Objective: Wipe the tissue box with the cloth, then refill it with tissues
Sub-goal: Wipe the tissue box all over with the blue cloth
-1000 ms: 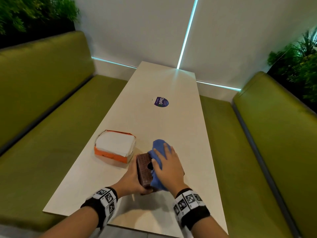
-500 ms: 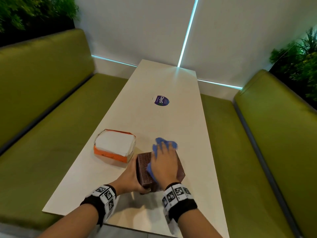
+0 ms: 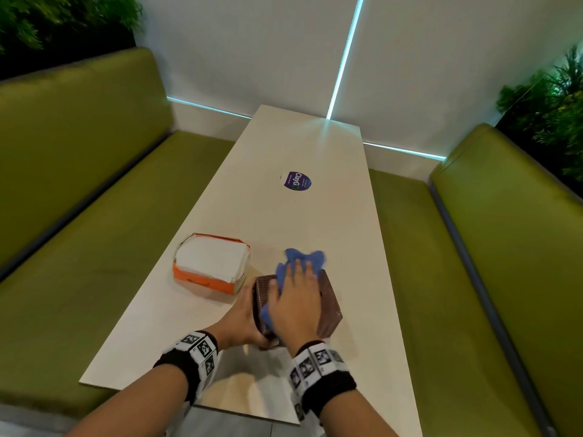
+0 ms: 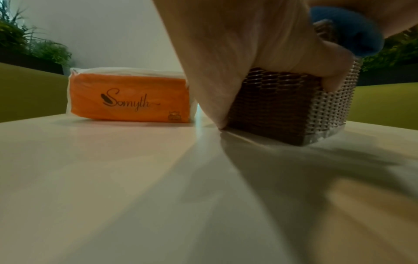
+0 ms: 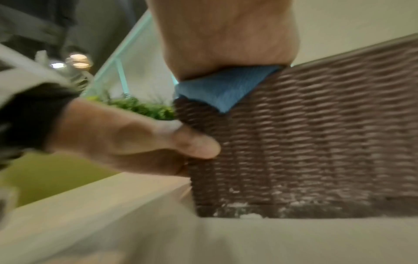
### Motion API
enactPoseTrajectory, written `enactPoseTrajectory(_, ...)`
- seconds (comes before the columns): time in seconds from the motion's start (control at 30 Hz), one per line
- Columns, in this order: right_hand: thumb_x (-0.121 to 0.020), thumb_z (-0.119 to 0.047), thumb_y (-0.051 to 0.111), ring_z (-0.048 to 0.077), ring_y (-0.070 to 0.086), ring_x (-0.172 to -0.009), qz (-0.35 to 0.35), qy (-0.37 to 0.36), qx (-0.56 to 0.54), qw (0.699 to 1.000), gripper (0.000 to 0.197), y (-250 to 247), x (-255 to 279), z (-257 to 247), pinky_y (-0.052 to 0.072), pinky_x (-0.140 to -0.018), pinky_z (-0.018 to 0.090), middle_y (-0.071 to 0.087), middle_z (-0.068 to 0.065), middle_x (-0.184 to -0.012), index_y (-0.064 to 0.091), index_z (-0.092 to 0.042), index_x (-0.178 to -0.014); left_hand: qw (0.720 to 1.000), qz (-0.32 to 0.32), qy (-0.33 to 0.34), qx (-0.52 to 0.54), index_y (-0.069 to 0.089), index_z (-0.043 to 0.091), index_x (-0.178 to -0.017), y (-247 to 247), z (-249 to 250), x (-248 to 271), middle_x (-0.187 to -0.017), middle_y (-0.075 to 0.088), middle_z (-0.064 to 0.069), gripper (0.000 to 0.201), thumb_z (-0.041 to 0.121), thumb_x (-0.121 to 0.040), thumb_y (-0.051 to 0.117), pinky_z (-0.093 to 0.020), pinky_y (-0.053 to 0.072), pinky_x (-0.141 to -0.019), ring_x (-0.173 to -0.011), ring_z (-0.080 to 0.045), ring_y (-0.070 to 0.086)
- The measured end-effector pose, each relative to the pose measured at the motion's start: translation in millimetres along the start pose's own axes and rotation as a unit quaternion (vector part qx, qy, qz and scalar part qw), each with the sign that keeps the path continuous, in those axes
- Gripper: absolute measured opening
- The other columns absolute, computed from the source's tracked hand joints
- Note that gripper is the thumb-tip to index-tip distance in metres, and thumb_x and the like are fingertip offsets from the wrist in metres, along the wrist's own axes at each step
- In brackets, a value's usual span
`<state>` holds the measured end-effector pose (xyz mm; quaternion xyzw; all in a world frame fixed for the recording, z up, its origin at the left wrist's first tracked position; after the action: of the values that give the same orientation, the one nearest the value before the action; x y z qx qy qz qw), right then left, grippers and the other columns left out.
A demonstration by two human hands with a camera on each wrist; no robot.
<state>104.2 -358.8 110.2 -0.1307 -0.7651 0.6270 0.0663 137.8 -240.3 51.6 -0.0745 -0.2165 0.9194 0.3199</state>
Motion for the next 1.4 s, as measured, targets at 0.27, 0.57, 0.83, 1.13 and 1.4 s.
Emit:
enactPoseTrajectory(0.27, -0.096, -0.035, 0.02, 0.019, 0.019, -0.148, 0.009, -0.076, -0.047, 0.996, 0.056, -15.7, -3.6, 48.6, 0.011, -0.123, 0.034, 0.031, 0.0, -0.157, 0.037, -0.019, -0.147, 1.0, 0.004, -0.011, 0.028, 0.008, 0.058, -0.126, -1.8, -1.7, 2.4, -0.138, 0.033, 0.0, 0.121, 0.033, -0.041, 0.091, -0.037, 0.036, -0.114, -0.131, -0.013, 0.039)
enactPoseTrajectory(0.57, -0.092, -0.041, 0.036, 0.023, 0.036, -0.141, 0.037, -0.146, -0.062, 0.987, 0.056, -2.3, 24.9, -0.6, 0.032, -0.116, 0.041, 0.046, 0.005, -0.148, 0.052, -0.013, -0.137, 0.999, 0.023, 0.02, 0.023, 0.012, 0.047, -0.133, -1.1, 3.6, 5.6, -0.143, 0.027, 0.006, 0.116, 0.041, -0.044, 0.086, -0.026, 0.027, -0.114, -0.135, -0.007, 0.03)
enactPoseTrajectory(0.83, -0.091, -0.027, 0.036, 0.022, 0.051, -0.13, 0.089, 0.015, -0.102, 0.991, 0.045, -14.4, 9.6, 44.2, 0.047, -0.105, 0.036, 0.06, 0.004, -0.134, 0.063, -0.014, -0.125, 0.998, 0.014, -0.009, 0.059, 0.01, 0.057, -0.125, 0.7, -0.1, 1.4, -0.139, 0.032, 0.004, 0.119, 0.033, -0.041, 0.091, -0.025, 0.034, -0.109, -0.13, -0.01, 0.038)
enactPoseTrajectory(1.13, -0.094, -0.037, 0.033, 0.017, 0.037, -0.14, 0.078, -0.12, -0.132, 0.981, 0.048, -14.2, 23.9, 47.4, 0.033, -0.113, 0.028, 0.051, 0.0, -0.144, 0.057, -0.017, -0.13, 0.998, 0.007, -0.009, 0.055, 0.012, 0.048, -0.134, 0.0, -8.5, -0.4, -0.14, 0.033, 0.004, 0.123, 0.028, -0.044, 0.094, -0.025, 0.033, -0.111, -0.131, -0.004, 0.038)
enactPoseTrajectory(1.4, -0.093, -0.032, 0.045, 0.018, 0.046, -0.134, 0.108, -0.093, -0.145, 0.979, 0.038, -0.4, 38.5, 2.9, 0.038, -0.109, 0.028, 0.061, -0.001, -0.134, 0.065, -0.017, -0.121, 0.998, 0.011, -0.001, 0.063, 0.004, 0.059, -0.127, 0.8, -3.9, -1.6, -0.141, 0.03, 0.003, 0.121, 0.034, -0.041, 0.086, -0.027, 0.034, -0.109, -0.131, -0.014, 0.037)
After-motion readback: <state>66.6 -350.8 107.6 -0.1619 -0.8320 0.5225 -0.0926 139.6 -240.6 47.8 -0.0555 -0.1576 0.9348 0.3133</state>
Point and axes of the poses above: each hand's wrist, its own x-axis away from the middle knuckle, its own y-axis out of the palm, z = x × y, the point moved 3 cm from there along -x, towards the middle knuckle
